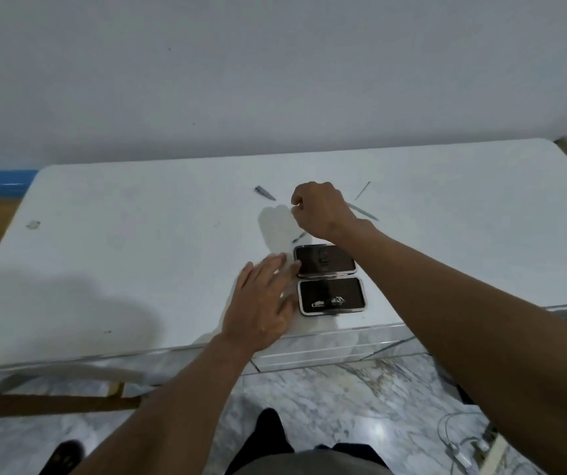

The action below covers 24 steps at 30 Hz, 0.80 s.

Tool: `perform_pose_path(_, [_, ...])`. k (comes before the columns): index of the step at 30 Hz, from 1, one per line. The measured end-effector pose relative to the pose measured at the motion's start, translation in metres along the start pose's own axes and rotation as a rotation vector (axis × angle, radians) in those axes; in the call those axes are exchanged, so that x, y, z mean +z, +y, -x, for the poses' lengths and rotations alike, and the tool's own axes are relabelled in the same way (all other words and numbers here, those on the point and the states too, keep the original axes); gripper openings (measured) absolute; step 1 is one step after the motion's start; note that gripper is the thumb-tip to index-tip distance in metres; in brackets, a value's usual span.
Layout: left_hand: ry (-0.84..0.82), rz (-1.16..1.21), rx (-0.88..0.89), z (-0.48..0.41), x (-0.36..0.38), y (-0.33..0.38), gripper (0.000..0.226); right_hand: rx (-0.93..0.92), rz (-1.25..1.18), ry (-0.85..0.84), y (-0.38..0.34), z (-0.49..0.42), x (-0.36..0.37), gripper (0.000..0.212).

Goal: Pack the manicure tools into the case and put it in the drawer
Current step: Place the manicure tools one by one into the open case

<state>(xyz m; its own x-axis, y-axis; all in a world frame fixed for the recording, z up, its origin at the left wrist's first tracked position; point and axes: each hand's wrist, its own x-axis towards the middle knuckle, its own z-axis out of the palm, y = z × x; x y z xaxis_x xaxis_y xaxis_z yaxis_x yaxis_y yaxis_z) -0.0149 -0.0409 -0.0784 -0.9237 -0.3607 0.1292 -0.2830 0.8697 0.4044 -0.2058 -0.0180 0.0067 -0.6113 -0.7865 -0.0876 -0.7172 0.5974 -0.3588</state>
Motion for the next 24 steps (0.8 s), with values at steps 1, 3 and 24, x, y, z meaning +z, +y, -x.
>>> perform_pose_path(1, [-0.005,-0.009,0.014,-0.001,0.0,-0.001,0.059,0.005,0.011,-0.01,-0.005,-0.01,0.004,0.024])
perform_pose_path(3, [-0.015,-0.008,0.032,-0.001,0.001,-0.003,0.056,-0.002,0.035,-0.018,-0.015,-0.028,0.012,0.024])
perform_pose_path(24, [0.007,-0.019,0.009,0.001,0.007,-0.004,0.057,-0.045,-0.076,-0.115,-0.034,-0.059,0.01,0.016])
